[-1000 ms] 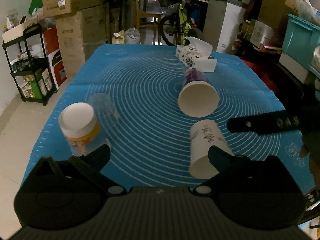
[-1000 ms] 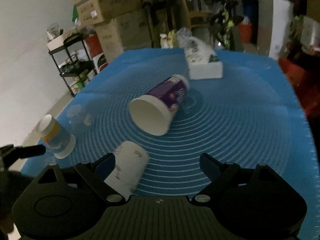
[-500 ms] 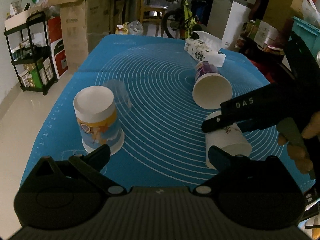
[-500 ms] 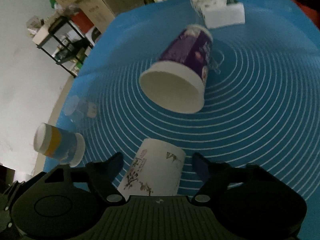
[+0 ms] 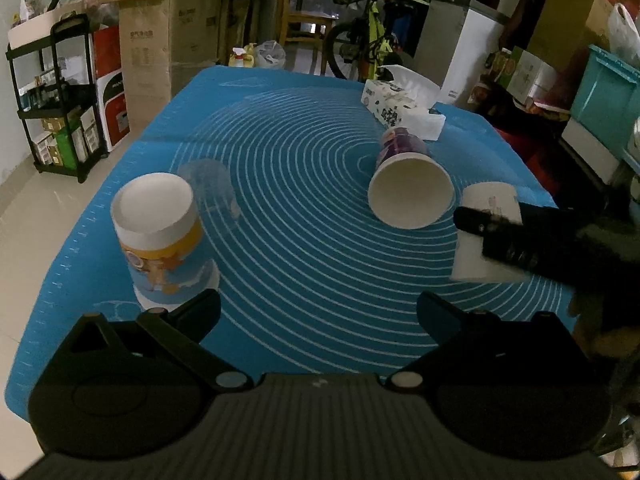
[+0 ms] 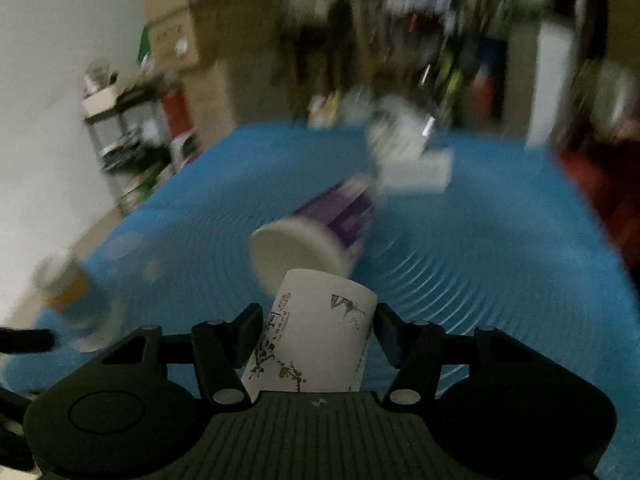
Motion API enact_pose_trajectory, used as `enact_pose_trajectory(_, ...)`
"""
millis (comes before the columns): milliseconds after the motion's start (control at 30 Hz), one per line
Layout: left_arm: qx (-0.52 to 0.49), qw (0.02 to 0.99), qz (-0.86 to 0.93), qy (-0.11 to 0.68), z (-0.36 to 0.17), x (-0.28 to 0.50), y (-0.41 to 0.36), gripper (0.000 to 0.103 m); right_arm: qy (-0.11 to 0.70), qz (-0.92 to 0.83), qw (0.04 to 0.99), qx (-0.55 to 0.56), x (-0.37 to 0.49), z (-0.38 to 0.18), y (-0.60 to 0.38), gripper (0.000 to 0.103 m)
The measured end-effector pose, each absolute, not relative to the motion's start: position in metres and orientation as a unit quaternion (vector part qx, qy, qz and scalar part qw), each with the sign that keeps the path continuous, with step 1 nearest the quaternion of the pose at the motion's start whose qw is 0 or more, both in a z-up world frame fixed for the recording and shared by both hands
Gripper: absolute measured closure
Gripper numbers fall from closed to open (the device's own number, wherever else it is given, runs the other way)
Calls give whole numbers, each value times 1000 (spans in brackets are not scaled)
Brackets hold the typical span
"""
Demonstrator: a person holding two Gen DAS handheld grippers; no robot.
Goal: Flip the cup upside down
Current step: 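Grasp the white cup with the right tool and turn it mouth-down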
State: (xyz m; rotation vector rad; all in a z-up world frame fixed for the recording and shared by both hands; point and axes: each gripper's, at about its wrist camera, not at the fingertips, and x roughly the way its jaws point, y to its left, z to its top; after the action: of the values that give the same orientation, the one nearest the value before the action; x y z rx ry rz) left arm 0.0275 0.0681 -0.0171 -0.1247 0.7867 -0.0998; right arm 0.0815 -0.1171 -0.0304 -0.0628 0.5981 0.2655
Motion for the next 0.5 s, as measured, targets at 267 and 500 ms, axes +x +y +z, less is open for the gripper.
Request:
enact_pose_trajectory(267,-64,918,-48,389,-21,28,61,0,191,122,966,-123,49,-57,-112,39)
enact_pose_trajectory(500,-63,918,-54,387,-22,22,55,0,217,133,962,-103,28,-52,-120,41)
